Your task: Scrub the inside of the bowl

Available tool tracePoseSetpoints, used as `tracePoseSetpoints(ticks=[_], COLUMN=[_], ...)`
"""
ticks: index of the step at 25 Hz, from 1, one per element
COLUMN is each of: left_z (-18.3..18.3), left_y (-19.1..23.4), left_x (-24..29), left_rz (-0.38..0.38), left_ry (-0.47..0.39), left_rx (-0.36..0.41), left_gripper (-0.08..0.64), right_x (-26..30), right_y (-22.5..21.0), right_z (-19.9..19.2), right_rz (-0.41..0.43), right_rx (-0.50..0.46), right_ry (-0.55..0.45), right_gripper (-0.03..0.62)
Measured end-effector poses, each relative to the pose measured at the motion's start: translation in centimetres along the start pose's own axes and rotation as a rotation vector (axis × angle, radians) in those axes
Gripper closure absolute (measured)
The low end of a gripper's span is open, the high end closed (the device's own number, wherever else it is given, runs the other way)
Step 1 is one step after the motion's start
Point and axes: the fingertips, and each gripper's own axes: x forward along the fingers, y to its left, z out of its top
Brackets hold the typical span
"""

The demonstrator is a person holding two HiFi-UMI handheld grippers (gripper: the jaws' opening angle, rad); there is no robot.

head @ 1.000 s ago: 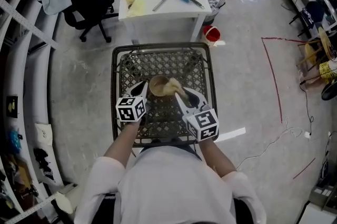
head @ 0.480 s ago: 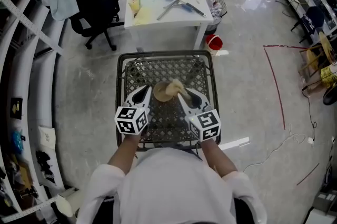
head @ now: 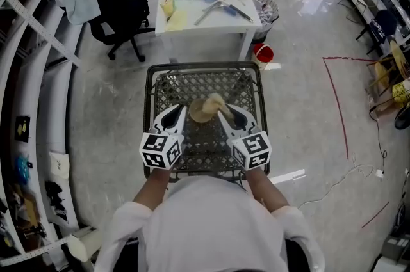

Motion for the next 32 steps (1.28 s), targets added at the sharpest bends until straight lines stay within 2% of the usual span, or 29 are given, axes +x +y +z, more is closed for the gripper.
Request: tracePoseSetpoints(ticks=[7,11,18,32], left_z=[-0.2,-0.7,-0.9,-0.8], left_y=[-0.2,-0.5,-0.5,-0.6], left_x=[-1.2,-1.7,-1.6,-1.2], left_rz=[0.014,0.028,0.028,0.019], left_ry=[-0.003,0.016,0.014,0.012], left_rx=[-0.06,-0.036,-0.069,-0.083], left_gripper=[0.514,0.514,0.514,0.514], right_x=[-0.2,-0.4,-0.2,-0.1], right_y=[-0.1,-0.1,-0.1,-0.2], right_z=[0.0,-0.1,-0.4,-0.5], right_rz=[-0.002,-0.011,-0.01,-0.009], right_rx=[-0.006,-0.012,-0.023,-0.023], right_ry=[0.005,0.006,0.023,0.031], right_gripper=[0.492,0.492,0.492,0.492])
